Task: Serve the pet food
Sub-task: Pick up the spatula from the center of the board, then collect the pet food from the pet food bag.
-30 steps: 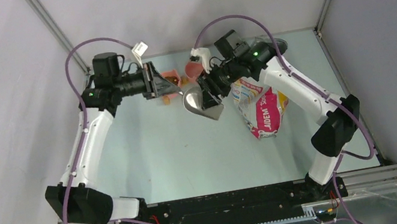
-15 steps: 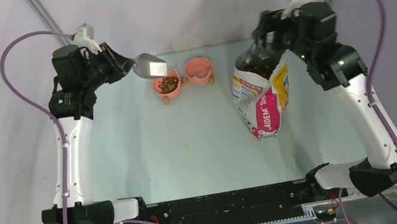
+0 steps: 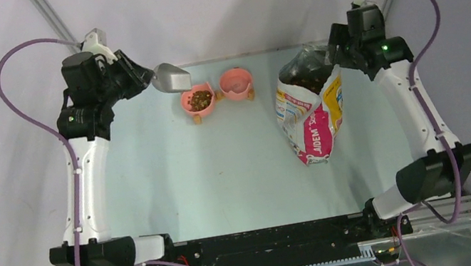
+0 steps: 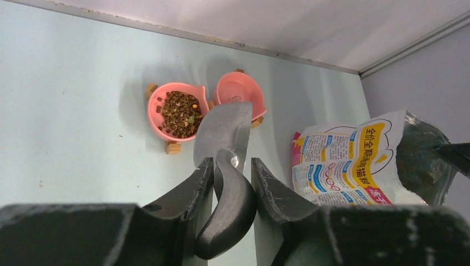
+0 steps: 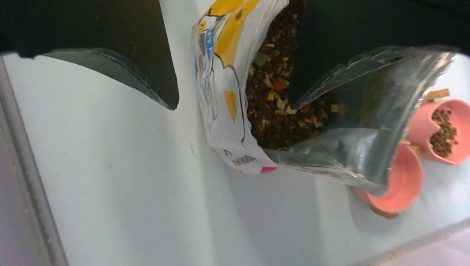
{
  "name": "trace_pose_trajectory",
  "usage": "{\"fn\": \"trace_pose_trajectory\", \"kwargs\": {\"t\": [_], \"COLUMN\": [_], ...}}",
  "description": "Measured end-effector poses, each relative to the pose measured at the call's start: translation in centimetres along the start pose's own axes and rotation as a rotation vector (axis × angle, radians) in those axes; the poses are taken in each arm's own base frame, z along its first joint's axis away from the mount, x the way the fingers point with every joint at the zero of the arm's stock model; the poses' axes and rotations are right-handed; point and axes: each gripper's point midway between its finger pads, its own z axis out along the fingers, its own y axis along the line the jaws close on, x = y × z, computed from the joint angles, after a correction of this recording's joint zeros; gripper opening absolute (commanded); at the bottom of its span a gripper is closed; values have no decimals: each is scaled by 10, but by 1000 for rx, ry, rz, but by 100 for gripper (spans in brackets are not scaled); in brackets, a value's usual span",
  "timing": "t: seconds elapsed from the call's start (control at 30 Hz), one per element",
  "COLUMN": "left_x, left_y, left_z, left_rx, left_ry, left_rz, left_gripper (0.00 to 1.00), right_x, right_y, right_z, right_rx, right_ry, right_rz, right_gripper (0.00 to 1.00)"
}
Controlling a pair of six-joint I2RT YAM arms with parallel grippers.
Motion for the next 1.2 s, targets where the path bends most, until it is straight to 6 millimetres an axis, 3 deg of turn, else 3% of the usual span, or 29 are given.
{"fn": "trace_pose_trajectory", "kwargs": {"t": [0.2,0.27,0.3,0.33,0.37,0.4,0.53,0.77,1.03,1.2], "left_x": [3,3,3,3,3,3,1,4,5,3], "left_y": [2,2,2,2,2,2,2,2,-2,-4], "left_z": [4,5,5,6,6,6,7,11,12,13], "left_rx": [-6,-6,-7,-7,-7,-7,-7,-3,14,27], "left_ry": [13,14,15,15,16,16,16,27,35,27], "left_rz": [-13,-14,-15,-15,-15,-15,-15,-37,-52,-57], "left_gripper": [0,0,0,0,0,0,0,0,0,0], "right_x": [25,26,27,27,27,26,25,15,-5,-17], "right_y": [-3,-5,-5,-7,-7,-8,-15,-51,-61,-71], "right_z": [23,28,29,30,31,33,36,41,50,66], "right_rx": [53,69,73,77,77,74,63,62,43,53], "right_ry": [130,145,153,158,164,169,192,196,130,97], "right_rz": [14,14,13,13,10,20,45,93,-19,-49], "right_gripper": [67,50,31,21,5,1,0,0,0,0]}}
